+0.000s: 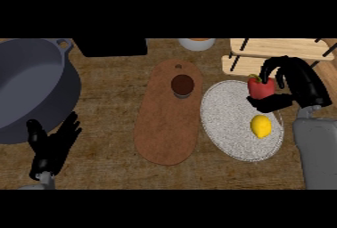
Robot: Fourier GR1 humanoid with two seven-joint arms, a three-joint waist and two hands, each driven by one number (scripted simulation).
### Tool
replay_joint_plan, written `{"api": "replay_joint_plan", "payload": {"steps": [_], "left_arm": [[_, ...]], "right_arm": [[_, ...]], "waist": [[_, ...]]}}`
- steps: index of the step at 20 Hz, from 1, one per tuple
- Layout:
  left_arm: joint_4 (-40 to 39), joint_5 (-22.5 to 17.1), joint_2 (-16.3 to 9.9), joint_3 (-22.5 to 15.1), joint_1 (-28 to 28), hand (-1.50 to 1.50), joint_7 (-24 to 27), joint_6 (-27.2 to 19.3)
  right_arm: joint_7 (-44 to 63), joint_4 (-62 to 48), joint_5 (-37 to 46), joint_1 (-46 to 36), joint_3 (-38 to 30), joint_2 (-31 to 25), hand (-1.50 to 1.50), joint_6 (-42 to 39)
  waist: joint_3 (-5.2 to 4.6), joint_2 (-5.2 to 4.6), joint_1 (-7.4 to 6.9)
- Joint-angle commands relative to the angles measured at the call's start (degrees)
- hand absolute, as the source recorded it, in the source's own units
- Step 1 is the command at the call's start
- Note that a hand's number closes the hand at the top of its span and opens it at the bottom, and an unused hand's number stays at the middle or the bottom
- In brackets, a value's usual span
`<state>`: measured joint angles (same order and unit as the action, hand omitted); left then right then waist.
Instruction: Pick the bell pepper from the placemat and place it in the tiered shelf
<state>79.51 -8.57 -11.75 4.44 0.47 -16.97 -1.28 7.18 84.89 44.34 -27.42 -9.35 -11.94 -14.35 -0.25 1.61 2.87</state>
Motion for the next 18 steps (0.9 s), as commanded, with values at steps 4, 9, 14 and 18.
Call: {"api": "replay_joint_plan", "payload": {"steps": [4, 9, 14, 18], "left_arm": [[0.7, 0.4, 0.8, -1.1, 0.8, 0.00, -0.2, 0.3], [-0.1, 0.6, 0.5, -1.2, -1.6, 0.00, -1.3, 1.1], [-1.5, 0.5, 0.0, 0.3, -1.2, 0.00, 1.9, 2.0], [0.2, 0.4, 0.4, -0.6, -2.3, 0.00, -1.6, 1.8]], "right_arm": [[26.2, 22.1, -4.2, -9.4, -4.7, -1.3, 1.50, -13.0], [36.7, 21.8, -9.4, -20.4, -10.8, -7.2, 1.50, -20.0], [35.5, 11.3, -12.6, -27.8, -16.6, -14.2, 1.50, -18.3], [31.3, -0.8, -12.5, -32.9, -19.0, -20.8, 1.50, -16.4]], "waist": [[0.08, -0.60, -0.99], [0.19, -1.30, -2.54], [0.21, -1.58, -3.15], [0.24, -1.76, -3.66]]}}
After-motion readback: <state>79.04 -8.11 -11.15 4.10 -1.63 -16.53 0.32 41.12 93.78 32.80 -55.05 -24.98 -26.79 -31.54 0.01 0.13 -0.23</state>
